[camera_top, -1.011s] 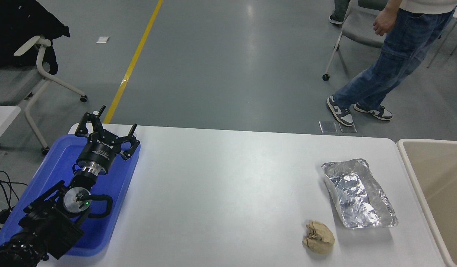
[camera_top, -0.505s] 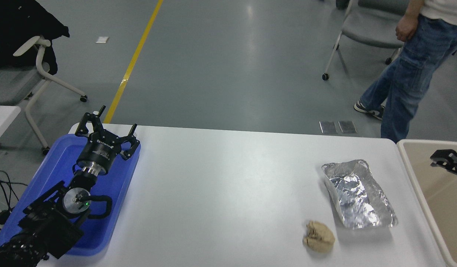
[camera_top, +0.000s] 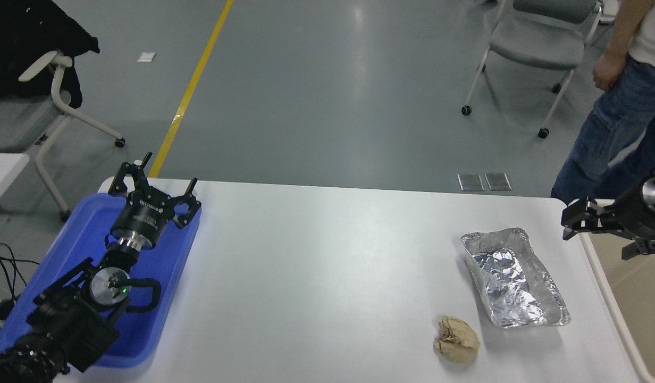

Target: Pick up paper cup place in dustbin

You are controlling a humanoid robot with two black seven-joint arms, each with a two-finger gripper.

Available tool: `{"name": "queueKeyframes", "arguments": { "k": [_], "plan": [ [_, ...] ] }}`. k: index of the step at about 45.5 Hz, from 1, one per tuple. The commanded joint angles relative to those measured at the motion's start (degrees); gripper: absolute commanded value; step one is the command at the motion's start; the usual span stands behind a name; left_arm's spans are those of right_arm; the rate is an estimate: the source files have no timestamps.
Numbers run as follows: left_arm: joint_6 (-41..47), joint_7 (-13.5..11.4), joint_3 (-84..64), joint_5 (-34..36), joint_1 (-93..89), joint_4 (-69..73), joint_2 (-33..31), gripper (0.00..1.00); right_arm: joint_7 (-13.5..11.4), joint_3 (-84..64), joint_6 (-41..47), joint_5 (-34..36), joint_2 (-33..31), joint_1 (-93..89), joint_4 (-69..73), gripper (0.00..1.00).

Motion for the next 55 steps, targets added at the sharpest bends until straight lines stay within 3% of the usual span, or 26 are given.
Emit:
{"name": "queueKeyframes", "arguments": {
  "k": [1,7,55],
  "plan": [
    [0.0,0.0,-0.07,0.0,0.0,-0.01,-0.01,1.0,-0.01,-3.83,6.05,-0.28,9.39,6.23,1.53,1.0],
    [0.0,0.0,0.01,0.0,0.0,-0.01,-0.01,1.0,-0.01,-3.22,6.05,-0.72,11.77,9.13,2.5,1.0],
    [0.0,0.09,0.01,0.0,0.0,-0.01,-0.01,1.0,-0.09,4.08,6.05,-4.67,10.19,15.72,3.03,1.0]
  ]
}}
